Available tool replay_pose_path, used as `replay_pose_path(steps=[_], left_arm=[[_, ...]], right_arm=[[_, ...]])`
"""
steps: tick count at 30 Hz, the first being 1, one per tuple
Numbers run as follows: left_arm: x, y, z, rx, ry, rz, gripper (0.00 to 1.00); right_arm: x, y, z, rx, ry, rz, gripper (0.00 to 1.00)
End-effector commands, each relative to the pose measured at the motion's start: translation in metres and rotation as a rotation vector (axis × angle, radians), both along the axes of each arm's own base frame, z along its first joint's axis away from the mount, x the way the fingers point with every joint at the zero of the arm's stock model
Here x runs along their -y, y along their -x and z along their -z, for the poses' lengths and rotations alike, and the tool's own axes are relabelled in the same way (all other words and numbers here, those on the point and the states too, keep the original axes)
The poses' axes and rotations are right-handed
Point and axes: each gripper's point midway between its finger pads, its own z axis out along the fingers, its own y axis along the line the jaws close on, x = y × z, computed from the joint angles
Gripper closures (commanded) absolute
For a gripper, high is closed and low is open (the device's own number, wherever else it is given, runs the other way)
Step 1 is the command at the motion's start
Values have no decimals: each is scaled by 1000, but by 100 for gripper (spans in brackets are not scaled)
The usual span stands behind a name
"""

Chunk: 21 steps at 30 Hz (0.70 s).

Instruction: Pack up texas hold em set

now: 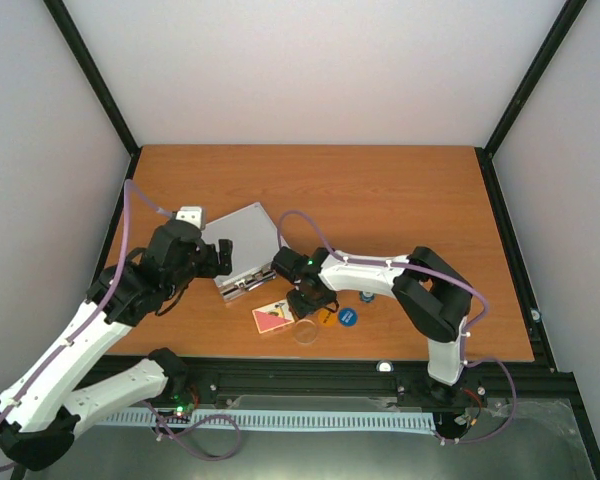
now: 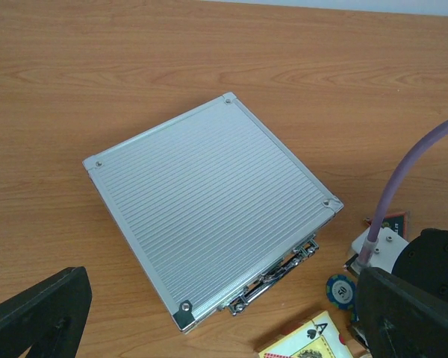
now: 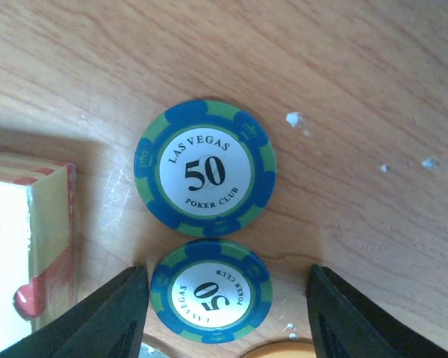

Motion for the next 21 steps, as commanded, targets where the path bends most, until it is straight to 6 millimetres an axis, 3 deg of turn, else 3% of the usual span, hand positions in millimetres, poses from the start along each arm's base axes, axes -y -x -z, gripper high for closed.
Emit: replay_pose_path(steps=[1,7,13,21], left_arm=[[-8,5,-2,4,-12,-15,0],[-10,7,-1,7,-4,-23,0],[-12,9,1,9,1,-26,0],[-15,10,-6,27,3,-35,0]], right_arm=[[17,5,21,-14,105,18,44],[28,18,29,-70,133,22,62],[31,13,28,-47,164,20,70],[25,-7,1,36,171,9,76]])
